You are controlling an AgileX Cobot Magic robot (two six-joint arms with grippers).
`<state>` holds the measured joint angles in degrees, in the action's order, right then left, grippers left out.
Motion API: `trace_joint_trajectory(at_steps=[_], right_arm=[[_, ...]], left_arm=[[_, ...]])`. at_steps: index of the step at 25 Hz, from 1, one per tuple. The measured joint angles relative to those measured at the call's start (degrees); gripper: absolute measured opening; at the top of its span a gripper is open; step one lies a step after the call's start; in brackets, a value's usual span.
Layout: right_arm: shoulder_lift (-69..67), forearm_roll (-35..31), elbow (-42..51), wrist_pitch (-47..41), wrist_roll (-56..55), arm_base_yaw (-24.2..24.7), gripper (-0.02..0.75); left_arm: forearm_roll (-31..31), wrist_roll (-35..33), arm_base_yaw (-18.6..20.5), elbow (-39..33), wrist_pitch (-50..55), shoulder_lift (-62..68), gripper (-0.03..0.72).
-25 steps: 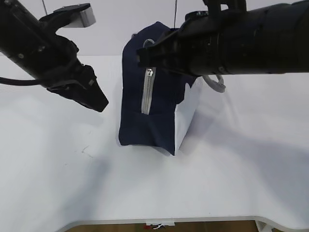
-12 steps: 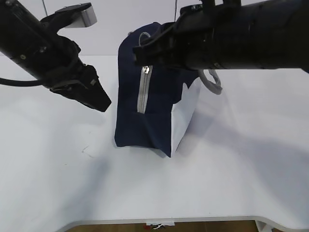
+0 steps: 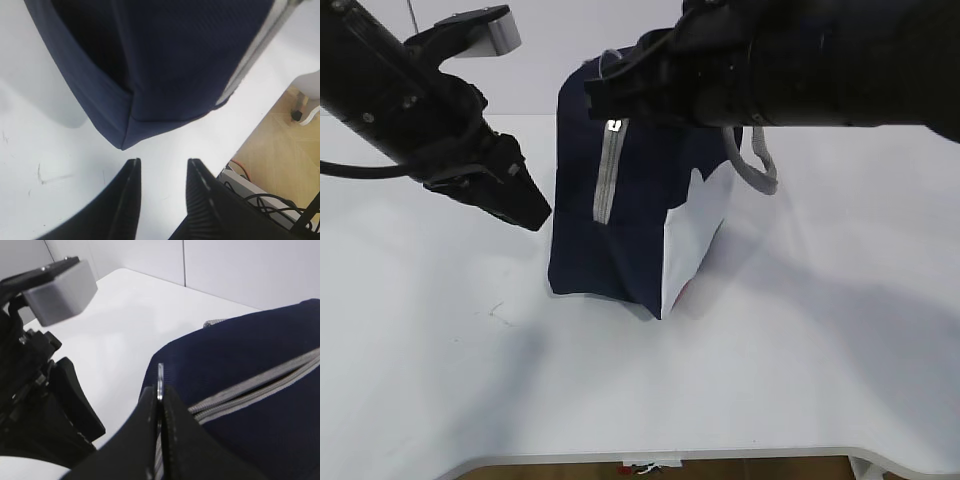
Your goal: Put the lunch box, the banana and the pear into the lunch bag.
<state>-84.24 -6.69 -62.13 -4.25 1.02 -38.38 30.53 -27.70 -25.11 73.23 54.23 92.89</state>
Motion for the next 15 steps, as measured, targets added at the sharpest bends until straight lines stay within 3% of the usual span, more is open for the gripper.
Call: trace_joint_trajectory(at_steps=[8,15], right_arm=[[-0.5,0.0,-1.4,-0.2,3.2,0.6,0.013],[-0.7,-1.2,-1.8,0.1,3.8,4.8,0.013]], left_arm=[[0.0,-0.1,0.0,0.0,-0.1,0.0,0.235],[0.6,-1.0,0.0,0.0,-4.8,0.0,0.235]])
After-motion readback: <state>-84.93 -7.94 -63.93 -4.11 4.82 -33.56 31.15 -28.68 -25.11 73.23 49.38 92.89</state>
